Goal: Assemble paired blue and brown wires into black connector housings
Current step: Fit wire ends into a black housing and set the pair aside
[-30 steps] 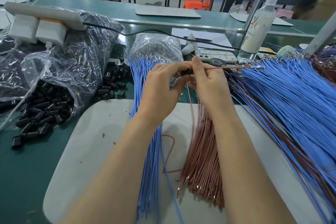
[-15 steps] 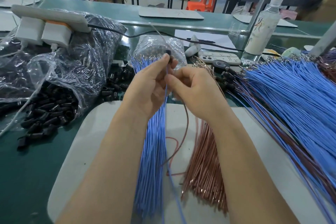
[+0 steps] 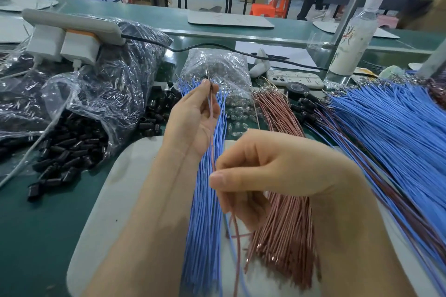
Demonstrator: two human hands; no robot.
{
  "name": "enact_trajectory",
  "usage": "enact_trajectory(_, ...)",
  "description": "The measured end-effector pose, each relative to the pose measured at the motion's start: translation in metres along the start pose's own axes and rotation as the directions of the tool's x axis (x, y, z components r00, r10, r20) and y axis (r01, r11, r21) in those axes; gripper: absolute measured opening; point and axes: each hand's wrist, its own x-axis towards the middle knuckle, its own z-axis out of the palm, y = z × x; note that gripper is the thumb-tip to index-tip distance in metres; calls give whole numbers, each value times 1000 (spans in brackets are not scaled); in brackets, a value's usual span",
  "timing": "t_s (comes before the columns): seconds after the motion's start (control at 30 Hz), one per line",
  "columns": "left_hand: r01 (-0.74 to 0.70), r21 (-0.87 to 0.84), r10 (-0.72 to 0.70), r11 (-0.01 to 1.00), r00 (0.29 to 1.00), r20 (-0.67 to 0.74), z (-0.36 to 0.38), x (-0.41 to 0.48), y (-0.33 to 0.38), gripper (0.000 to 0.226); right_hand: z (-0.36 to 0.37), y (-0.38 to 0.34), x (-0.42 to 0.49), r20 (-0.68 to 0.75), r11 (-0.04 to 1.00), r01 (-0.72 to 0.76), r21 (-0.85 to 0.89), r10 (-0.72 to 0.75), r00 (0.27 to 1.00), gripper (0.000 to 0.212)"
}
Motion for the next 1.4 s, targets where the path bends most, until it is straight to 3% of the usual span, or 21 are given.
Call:
enact_trajectory(0.03, -23, 24, 23, 999, 1000, -4, 0, 1, -1, 13, -3, 2, -1, -39, 1000, 1, -18, -1, 999, 32)
enact_trajectory(0.1, -58, 116, 59, 992, 998, -3, 0, 1, -5, 11, -12, 14, 4, -283, 990, -94, -106, 61, 957, 37)
enact_trajectory(0.17, -91, 271, 86, 958, 996, 32, -1, 2, -12, 11, -22, 33, 15, -604, 946, -281, -165, 128, 787, 36)
enact_trajectory(0.23, -128, 430, 107, 894, 992, 73, -3, 2, -20, 10, -27, 51, 26, -774, 928, -356, -106, 148, 616, 26)
enact_trajectory(0.33, -158, 517, 108, 841, 986, 125, -4, 2, -25, 9, -29, 65, 35, -860, 956, -287, -57, 98, 500, 18)
enact_trajectory(0.53, -201, 527, 120, 825, 975, 184, -5, 2, -28, 10, -26, 68, 42, -909, 977, -198, -80, 10, 416, 16)
enact_trajectory(0.67, -230, 550, 134, 803, 969, 208, -5, 1, -29, 10, -27, 69, 42, -913, 981, -171, -90, -13, 407, 7)
enact_trajectory(0.9, -246, 525, 151, 815, 964, 218, -3, -1, -29, 9, -29, 72, 44, -896, 999, -19, 44, 48, 442, 20)
enact_trajectory(1.1, -243, 471, 150, 848, 962, 227, -2, -4, -28, 10, -29, 70, 43, -877, 991, 70, 114, 67, 476, 19)
enact_trajectory(1.4, -284, 441, 194, 852, 952, 238, -1, -4, -27, 11, -28, 73, 44, -848, 978, 119, 169, 83, 523, 17)
